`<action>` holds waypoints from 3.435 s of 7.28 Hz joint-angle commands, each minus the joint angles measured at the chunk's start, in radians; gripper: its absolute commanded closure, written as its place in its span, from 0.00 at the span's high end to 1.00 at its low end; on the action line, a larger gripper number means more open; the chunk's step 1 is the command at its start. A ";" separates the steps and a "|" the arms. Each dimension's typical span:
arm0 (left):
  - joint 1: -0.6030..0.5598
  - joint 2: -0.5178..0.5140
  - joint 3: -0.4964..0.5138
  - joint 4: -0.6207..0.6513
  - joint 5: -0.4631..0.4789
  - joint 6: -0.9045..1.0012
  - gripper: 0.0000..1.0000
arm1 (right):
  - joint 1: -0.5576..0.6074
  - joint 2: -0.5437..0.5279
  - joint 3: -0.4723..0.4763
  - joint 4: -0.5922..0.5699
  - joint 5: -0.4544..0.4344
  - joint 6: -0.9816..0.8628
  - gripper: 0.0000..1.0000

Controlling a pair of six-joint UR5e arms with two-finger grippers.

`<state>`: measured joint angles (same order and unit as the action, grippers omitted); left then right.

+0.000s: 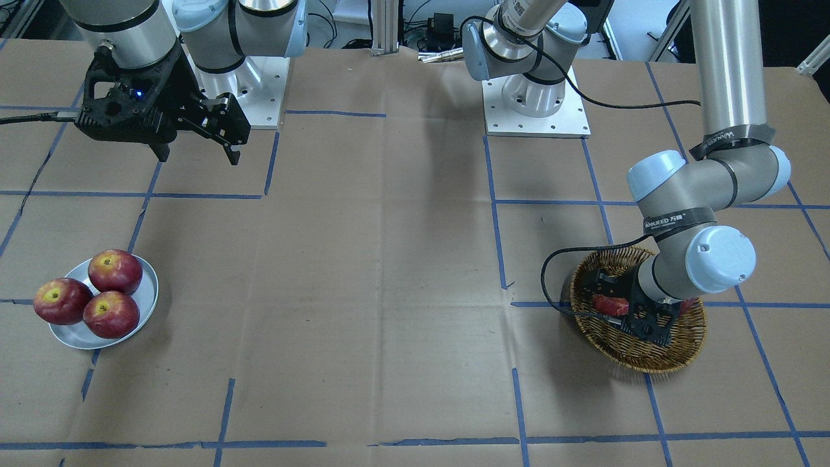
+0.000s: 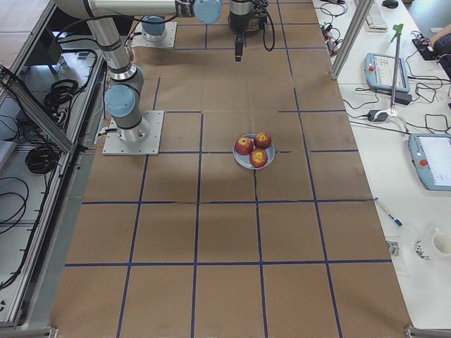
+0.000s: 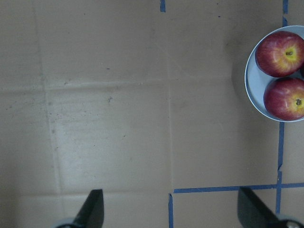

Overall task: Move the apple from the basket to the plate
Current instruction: 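Lower the left gripper into the basket and grasp the yellow-red apple, then lift the apple with the left gripper and carry it toward the table center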

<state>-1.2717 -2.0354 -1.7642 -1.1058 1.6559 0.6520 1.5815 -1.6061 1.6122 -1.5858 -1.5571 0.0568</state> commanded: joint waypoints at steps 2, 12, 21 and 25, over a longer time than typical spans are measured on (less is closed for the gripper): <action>-0.001 0.013 0.002 0.001 -0.005 0.003 0.44 | 0.000 0.000 -0.002 0.000 0.000 0.002 1.00; -0.653 -0.020 0.171 0.012 -0.111 -1.062 0.43 | 0.000 0.000 0.000 0.000 0.000 0.000 1.00; -0.707 -0.155 0.238 0.049 -0.099 -1.060 0.45 | 0.000 0.000 0.000 0.001 0.000 0.000 1.00; -0.701 -0.155 0.229 0.049 -0.096 -1.040 0.49 | 0.000 0.000 0.000 0.001 0.000 0.000 1.00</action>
<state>-1.9740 -2.1905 -1.5321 -1.0569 1.5584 -0.3920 1.5815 -1.6061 1.6124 -1.5846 -1.5570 0.0572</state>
